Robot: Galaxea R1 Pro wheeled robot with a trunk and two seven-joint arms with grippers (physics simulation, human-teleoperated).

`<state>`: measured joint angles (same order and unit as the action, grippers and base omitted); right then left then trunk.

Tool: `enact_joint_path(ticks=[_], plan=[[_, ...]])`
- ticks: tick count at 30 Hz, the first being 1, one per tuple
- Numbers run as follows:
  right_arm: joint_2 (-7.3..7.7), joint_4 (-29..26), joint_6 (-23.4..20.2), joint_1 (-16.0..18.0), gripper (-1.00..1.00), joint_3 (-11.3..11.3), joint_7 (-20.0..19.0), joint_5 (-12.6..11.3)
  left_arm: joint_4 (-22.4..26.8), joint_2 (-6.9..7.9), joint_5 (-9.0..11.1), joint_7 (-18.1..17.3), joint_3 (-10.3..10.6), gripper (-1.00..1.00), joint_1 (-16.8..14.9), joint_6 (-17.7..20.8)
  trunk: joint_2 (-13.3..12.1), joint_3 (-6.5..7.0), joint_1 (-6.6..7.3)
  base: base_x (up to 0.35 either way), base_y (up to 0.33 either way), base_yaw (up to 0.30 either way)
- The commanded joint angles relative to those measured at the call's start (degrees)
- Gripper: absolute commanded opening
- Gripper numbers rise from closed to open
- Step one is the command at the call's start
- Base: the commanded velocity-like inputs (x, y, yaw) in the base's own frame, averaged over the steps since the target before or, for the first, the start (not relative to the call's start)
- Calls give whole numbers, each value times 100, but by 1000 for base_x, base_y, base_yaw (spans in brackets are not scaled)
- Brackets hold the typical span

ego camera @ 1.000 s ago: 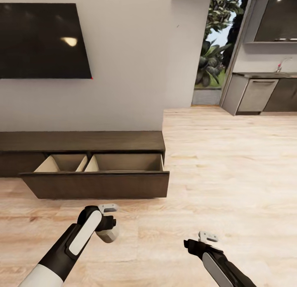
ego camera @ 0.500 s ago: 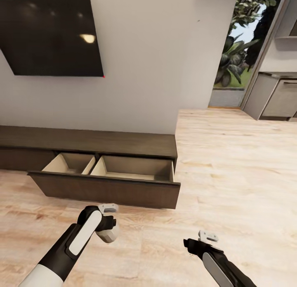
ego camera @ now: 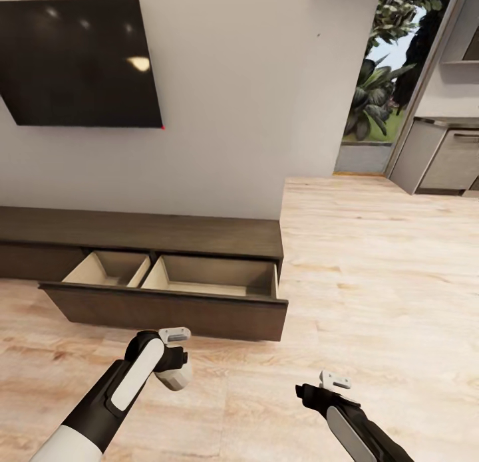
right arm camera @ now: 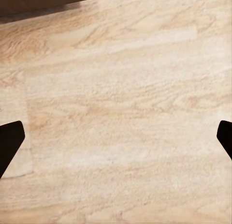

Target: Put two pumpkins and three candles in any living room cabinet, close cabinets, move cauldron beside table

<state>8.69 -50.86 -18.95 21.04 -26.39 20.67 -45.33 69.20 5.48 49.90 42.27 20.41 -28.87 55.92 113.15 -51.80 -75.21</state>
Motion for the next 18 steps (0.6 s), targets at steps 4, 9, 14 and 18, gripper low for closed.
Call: enact_joint_path(ticks=[4,9,14,18], plan=[[5,-11,-4,5,100,-32,51,-35,6,5,63,62,15,-100,-5,7,-159,67,89,0,0,0],[3,-15,4,5,100,-33,51,-6,6,1,64,62,15,-100,-5,7,-360,157,199,0,0,0],[2,-12,13,5,100,-33,53,-3,6,-3,64,61,16,-100,-5,7,-560,247,309,0,0,0],[2,-12,14,5,100,-33,59,-2,6,0,64,61,15,-100,-5,7,-721,318,397,0,0,0]])
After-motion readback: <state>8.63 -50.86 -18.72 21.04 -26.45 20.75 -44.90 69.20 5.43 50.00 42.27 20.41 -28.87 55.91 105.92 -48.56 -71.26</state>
